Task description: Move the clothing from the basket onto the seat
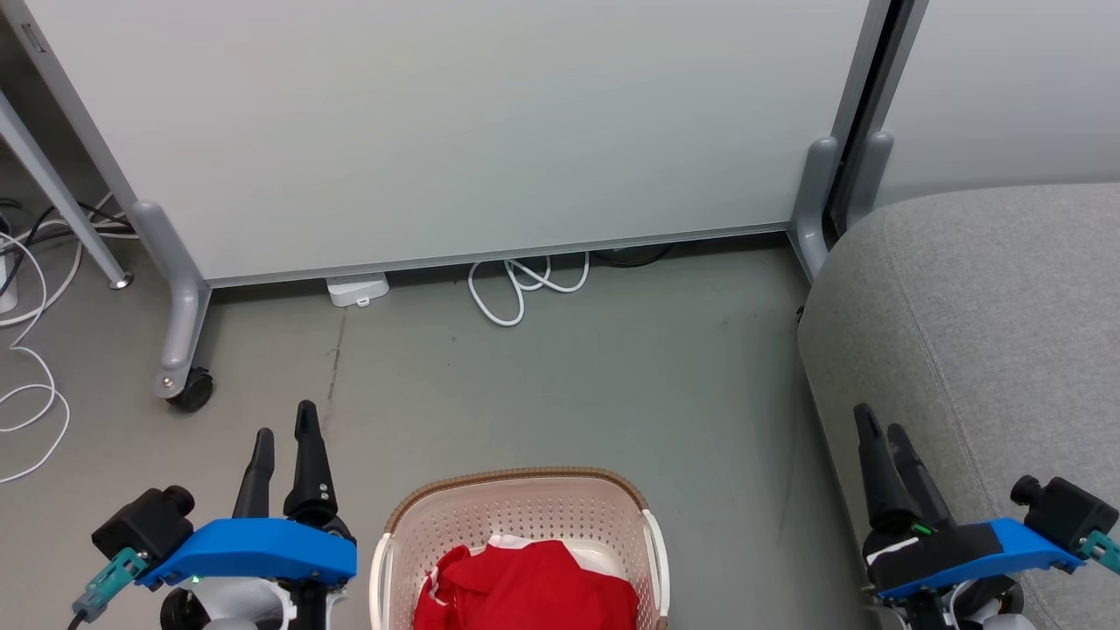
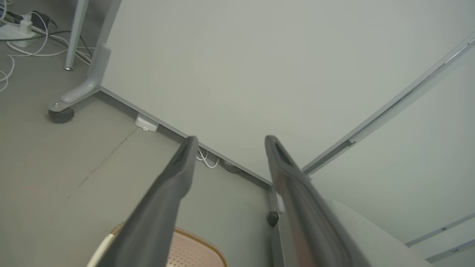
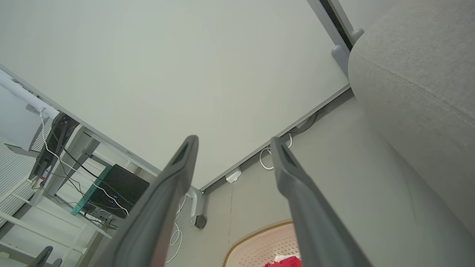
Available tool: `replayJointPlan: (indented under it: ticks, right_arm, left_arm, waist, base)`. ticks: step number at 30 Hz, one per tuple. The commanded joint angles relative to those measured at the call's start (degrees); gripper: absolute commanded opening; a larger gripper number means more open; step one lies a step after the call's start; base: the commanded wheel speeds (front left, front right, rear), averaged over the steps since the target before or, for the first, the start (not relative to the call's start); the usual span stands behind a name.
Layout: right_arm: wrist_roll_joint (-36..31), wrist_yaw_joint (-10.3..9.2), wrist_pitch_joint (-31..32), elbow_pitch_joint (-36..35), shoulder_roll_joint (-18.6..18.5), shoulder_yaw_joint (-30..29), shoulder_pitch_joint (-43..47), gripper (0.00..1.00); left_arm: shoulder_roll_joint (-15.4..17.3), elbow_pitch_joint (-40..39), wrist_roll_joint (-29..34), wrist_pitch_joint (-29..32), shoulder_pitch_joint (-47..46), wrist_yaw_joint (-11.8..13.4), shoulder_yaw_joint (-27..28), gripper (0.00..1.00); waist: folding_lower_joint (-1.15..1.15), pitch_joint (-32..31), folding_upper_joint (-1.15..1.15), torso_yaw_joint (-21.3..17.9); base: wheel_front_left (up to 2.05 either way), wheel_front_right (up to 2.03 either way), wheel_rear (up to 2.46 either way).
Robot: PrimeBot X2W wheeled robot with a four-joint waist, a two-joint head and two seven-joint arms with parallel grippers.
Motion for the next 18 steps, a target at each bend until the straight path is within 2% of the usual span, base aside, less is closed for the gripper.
replayJointPlan:
  ticks: [1,18]
  right_arm:
    - [-2.1,0.08,-0.6,-0.3,-0.4,0.3,-1.2,1.0]
    - [-15.0,0.1,-3.4,1.9,-0.4,1.4,-1.5,1.0]
  left_arm:
    - [0.4,-0.4,1.9,-0.5,-1.5,0.2,-0.4,1.0]
    - [1.6,1.5,14.0,-3.3,-1.8,2.3,-4.1,1.0]
  waist:
    - [0.0,0.0,0.0,0.0]
    - [0.0,0.0,0.0,0.3]
  base:
    - [0.0,0.0,0.0]
    - [0.0,0.0,0.0]
